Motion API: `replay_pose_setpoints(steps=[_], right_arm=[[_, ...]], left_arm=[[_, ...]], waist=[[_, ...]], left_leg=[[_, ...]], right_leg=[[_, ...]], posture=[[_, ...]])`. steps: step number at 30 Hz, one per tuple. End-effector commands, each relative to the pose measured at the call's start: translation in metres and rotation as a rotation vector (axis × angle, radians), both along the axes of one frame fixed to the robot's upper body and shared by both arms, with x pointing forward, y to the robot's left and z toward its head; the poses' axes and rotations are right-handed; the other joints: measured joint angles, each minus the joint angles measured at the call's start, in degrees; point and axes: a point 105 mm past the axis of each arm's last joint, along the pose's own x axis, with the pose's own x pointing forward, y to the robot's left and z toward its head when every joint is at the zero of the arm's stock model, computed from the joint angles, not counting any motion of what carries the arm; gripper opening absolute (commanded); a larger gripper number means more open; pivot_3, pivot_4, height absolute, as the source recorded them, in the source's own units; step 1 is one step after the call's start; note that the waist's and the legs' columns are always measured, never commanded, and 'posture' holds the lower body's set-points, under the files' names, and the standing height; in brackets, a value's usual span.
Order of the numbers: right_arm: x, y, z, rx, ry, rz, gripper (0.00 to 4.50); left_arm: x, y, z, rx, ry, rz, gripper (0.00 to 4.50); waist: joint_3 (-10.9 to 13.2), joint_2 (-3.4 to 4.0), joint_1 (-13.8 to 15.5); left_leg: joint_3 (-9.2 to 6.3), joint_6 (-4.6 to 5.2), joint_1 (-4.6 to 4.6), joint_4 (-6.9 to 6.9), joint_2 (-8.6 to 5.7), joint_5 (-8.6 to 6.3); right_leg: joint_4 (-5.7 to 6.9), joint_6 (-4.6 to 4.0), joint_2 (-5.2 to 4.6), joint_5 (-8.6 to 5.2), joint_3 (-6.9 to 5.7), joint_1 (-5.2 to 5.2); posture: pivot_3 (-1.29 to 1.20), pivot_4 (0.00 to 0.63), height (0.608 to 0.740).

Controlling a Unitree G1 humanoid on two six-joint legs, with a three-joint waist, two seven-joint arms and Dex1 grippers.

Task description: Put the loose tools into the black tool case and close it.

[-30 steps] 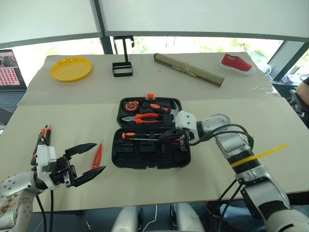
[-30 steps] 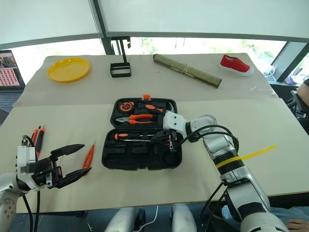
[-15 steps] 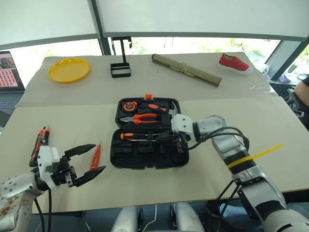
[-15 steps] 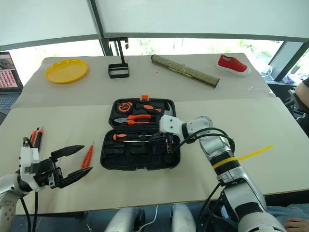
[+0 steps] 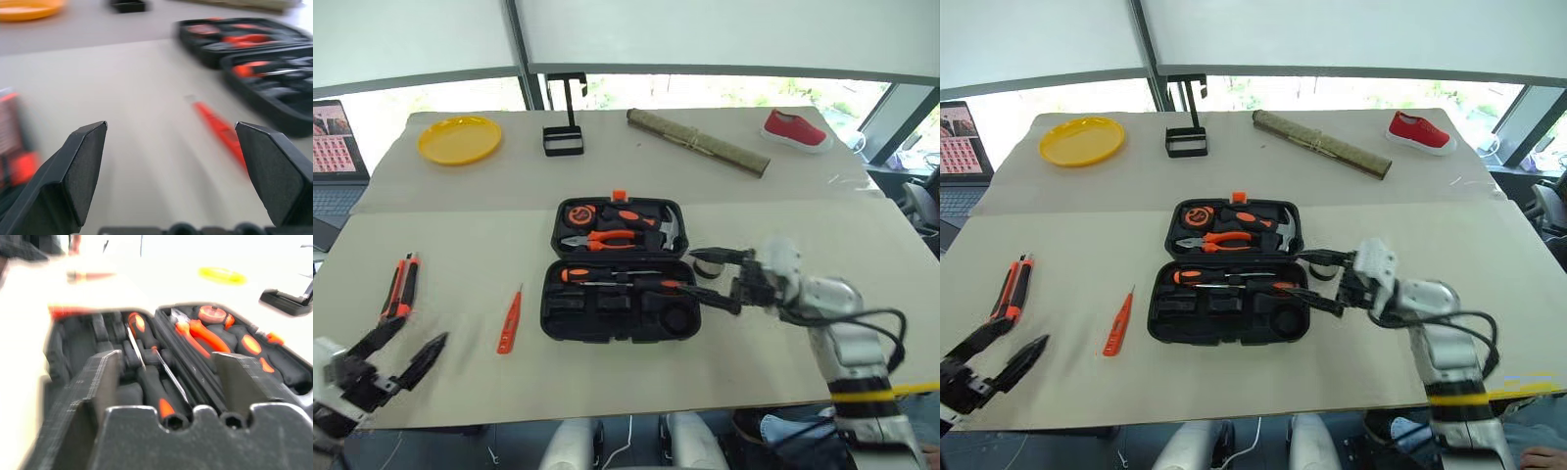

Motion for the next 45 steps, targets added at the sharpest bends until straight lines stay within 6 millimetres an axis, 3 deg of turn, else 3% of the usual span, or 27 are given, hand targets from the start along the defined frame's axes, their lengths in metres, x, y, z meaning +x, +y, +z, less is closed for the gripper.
replay_pose_setpoints(steps=[1,5,8,13,18,22,25,29,35,40,41,45], right_arm=[[-0.015,-0.005,0.012,0.082,-0.074,-0.027,4.47],[-0.025,-0.005,0.001,0.07,-0.099,-0.018,4.47],[-0.025,-0.007,-0.002,0.069,-0.13,-0.034,4.47],[-0.03,-0.005,0.0,0.056,-0.157,0.055,4.47],[-0.035,0.004,0.01,0.032,-0.192,0.159,4.47],[-0.035,0.012,0.017,0.035,-0.204,0.177,4.47],[-0.034,0.014,0.019,0.036,-0.199,0.179,4.47],[-0.033,0.016,0.021,0.031,-0.188,0.174,4.47],[-0.032,0.02,0.024,0.029,-0.185,0.177,4.47],[-0.033,0.022,0.025,0.033,-0.177,0.179,4.5],[-0.033,0.022,0.026,0.033,-0.176,0.178,4.5],[-0.033,0.022,0.027,0.025,-0.172,0.176,4.5]], left_arm=[[-0.026,0.006,-0.003,0.018,0.0,0.143,4.5],[-0.04,0.011,-0.006,0.004,0.008,0.235,4.5],[-0.04,0.007,-0.003,0.013,0.03,0.203,4.5],[-0.011,-0.038,0.01,-0.059,0.113,-0.085,4.5],[0.019,-0.086,0.01,-0.102,0.296,-0.204,4.5],[0.038,-0.096,-0.004,-0.083,0.41,-0.112,4.5],[0.051,-0.098,-0.006,-0.099,0.404,-0.031,4.5],[0.06,-0.126,-0.022,-0.094,0.448,-0.077,4.5],[0.073,-0.137,-0.03,-0.102,0.451,-0.053,4.5],[0.068,-0.147,-0.044,-0.095,0.521,-0.059,3.31],[0.068,-0.147,-0.043,-0.092,0.518,-0.06,2.65],[0.071,-0.138,-0.037,-0.065,0.488,-0.044,1.39]], waist=[[0.0,-0.05,-0.1],[0.0,-0.14,0.4],[0.0,-0.18,0.8],[0.0,-0.29,1.1],[0.0,-0.25,1.0],[0.0,-0.2,0.8],[0.0,-0.21,0.7],[0.0,-0.17,0.9],[-0.1,0.06,1.7],[-0.3,0.27,1.9],[-0.3,0.35,1.9],[-0.3,0.38,1.9]], left_leg=[[0.02,0.01,0.03,0.0,0.0,0.0],[0.04,0.01,0.08,0.06,0.04,0.0],[0.04,0.01,0.29,0.17,0.08,0.01],[0.1,0.01,0.37,0.19,0.09,0.01],[0.13,0.02,0.41,0.21,0.09,0.01],[0.12,0.01,0.44,0.15,0.04,0.02],[0.1,-0.03,0.46,0.13,0.02,0.04],[0.09,-0.07,0.46,0.12,-0.06,0.04],[0.08,-0.11,0.56,0.12,-0.09,0.07],[0.07,-0.1,0.64,0.12,-0.1,0.07],[0.08,-0.09,0.67,0.12,-0.1,0.06],[0.06,-0.08,0.76,0.1,-0.09,0.06]], right_leg=[[-0.01,0.01,-0.01,0.0,0.0,0.03],[0.01,0.02,0.04,-0.02,-0.05,0.07],[0.0,0.01,0.31,-0.14,-0.17,0.09],[0.02,0.03,0.42,-0.2,-0.15,0.15],[0.12,0.03,0.42,-0.18,-0.02,0.19],[0.28,-0.01,0.47,-0.16,0.08,0.25],[0.36,-0.05,0.51,-0.13,0.09,0.23],[0.37,-0.05,0.44,-0.11,0.1,0.23],[0.35,-0.04,0.36,-0.08,0.13,0.34],[0.31,-0.03,0.34,-0.07,0.12,0.49],[0.27,-0.03,0.34,-0.08,0.12,0.55],[0.19,-0.02,0.33,-0.08,0.09,0.68]], posture=[[0.0,0.15,0.74],[0.0,0.15,0.74],[0.0,0.15,0.74],[0.0,0.15,0.74],[0.0,0.15,0.74],[0.0,0.15,0.74],[0.0,0.15,0.74],[0.0,0.15,0.74],[0.0,0.15,0.74],[0.0,0.15,0.74],[0.0,0.15,0.74],[0.0,0.15,0.74]])
